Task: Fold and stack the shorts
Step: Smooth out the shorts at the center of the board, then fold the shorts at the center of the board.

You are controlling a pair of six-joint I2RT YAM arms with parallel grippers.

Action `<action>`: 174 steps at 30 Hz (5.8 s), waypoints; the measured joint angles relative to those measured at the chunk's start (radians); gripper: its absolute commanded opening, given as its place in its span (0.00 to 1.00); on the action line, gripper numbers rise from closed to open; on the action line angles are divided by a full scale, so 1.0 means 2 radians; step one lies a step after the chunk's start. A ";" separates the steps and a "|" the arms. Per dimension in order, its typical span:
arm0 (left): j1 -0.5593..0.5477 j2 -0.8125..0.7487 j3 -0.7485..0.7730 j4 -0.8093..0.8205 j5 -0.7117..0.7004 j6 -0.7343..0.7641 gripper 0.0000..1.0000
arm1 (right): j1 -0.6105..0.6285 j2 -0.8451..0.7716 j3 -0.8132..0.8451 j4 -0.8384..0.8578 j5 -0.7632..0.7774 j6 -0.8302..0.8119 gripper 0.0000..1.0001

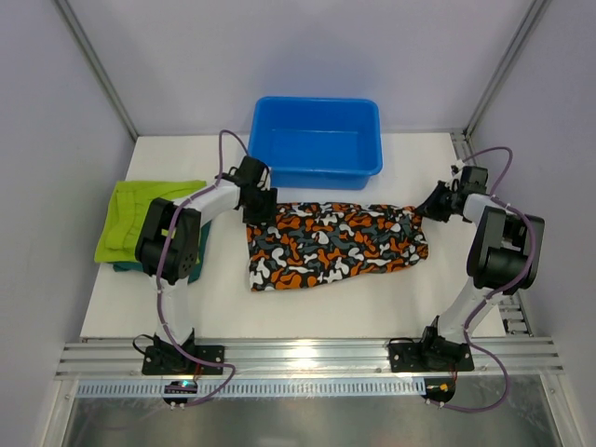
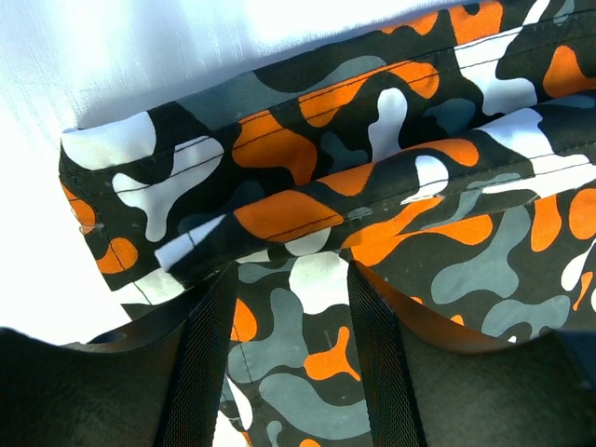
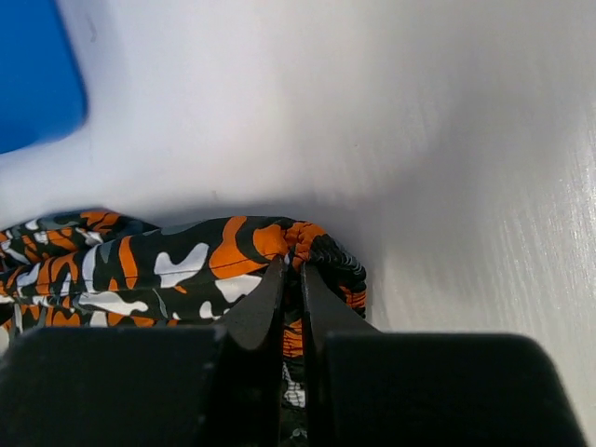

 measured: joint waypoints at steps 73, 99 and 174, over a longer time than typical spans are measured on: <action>-0.142 -0.216 -0.265 0.060 -0.102 -0.158 0.64 | 0.281 -0.322 -0.311 -0.008 0.145 0.172 0.56; -0.211 -0.207 -0.105 -0.023 -0.106 -0.124 0.66 | 0.155 -0.135 -0.104 -0.089 0.167 0.058 0.63; -0.378 -0.073 -0.111 0.335 -0.028 0.031 0.00 | 0.073 -0.421 -0.363 0.000 -0.040 0.224 0.86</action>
